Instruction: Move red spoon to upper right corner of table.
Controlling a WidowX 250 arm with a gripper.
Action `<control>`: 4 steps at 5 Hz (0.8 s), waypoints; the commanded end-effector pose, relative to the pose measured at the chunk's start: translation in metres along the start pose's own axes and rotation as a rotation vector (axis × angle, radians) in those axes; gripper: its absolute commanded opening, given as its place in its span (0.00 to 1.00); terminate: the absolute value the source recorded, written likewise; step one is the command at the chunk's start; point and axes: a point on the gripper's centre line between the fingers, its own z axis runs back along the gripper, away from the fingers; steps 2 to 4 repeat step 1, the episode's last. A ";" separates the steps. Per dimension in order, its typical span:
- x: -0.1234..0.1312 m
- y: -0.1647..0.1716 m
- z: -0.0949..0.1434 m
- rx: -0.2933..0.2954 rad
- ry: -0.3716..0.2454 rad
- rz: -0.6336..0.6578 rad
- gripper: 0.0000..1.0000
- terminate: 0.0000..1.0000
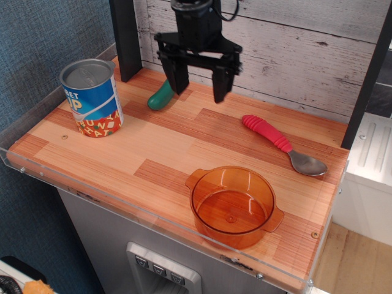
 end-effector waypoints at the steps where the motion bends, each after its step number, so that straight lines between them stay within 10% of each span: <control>1: 0.034 0.036 0.038 0.052 -0.095 -0.102 1.00 1.00; 4: 0.034 0.036 0.038 0.052 -0.095 -0.102 1.00 1.00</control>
